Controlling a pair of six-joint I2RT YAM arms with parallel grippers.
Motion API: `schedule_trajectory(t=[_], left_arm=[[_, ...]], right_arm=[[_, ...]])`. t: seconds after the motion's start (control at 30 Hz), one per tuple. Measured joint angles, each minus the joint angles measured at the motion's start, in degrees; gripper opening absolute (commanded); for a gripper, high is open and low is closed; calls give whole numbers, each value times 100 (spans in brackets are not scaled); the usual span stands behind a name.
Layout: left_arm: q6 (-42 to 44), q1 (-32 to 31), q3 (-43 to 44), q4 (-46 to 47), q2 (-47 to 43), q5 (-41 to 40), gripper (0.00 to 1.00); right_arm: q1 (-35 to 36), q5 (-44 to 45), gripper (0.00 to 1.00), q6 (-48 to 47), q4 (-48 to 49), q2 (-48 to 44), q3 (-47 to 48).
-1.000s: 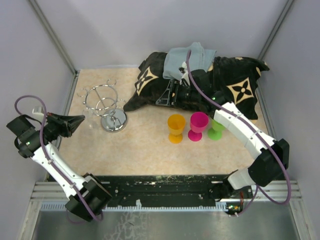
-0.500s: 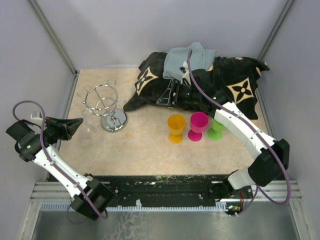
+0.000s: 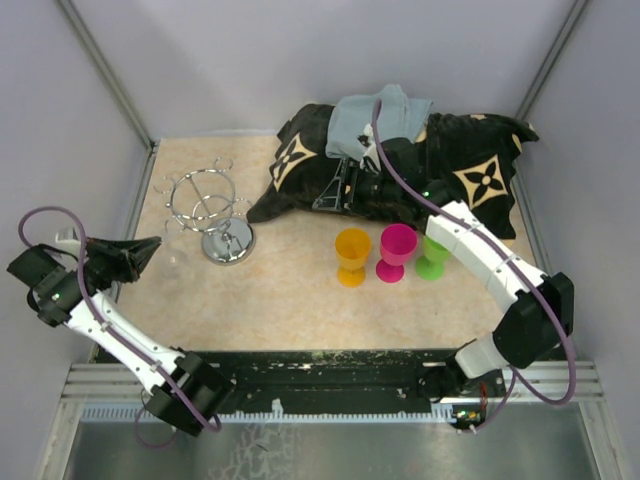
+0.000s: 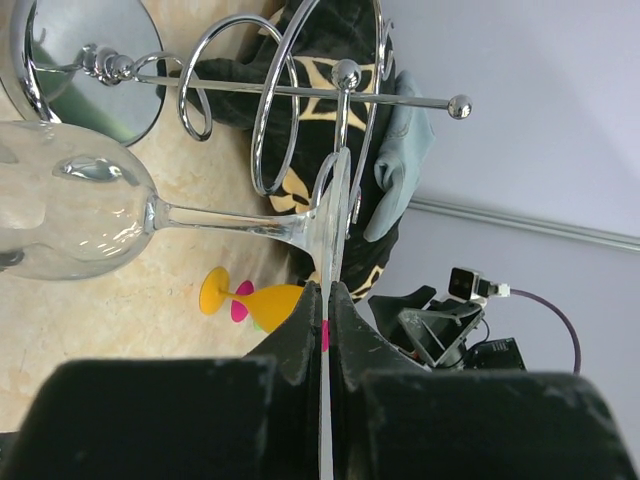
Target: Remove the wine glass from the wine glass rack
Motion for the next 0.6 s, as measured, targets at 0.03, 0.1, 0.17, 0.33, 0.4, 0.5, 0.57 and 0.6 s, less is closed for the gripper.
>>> schedule_trajectory(t=[0.03,0.1,0.17,0.33,0.4,0.5,0.57,0.6], left_arm=[[-28,17,0,22,0,2,0],[-79,44,0,85,9,9,0],[-116,68,0,146,35,7,0],[-302,96,2,433,133,0,0],[-372,94,2,614,190,-2,0],[-468,96,4,999,293,22,0],[-518,96,24,1283,380,63,0],[-540,94,66,1408,448,85,0]], right_arm=[[-4,-7,54,0,0,20,2],[-7,-24,53,-2,0,55,4],[-7,-42,53,-2,0,83,7],[-17,-70,53,-4,0,201,149],[-22,-83,53,-11,20,243,210],[-42,-105,53,-33,31,323,319],[-48,-105,53,-44,31,393,411],[-48,-107,53,-46,28,431,455]])
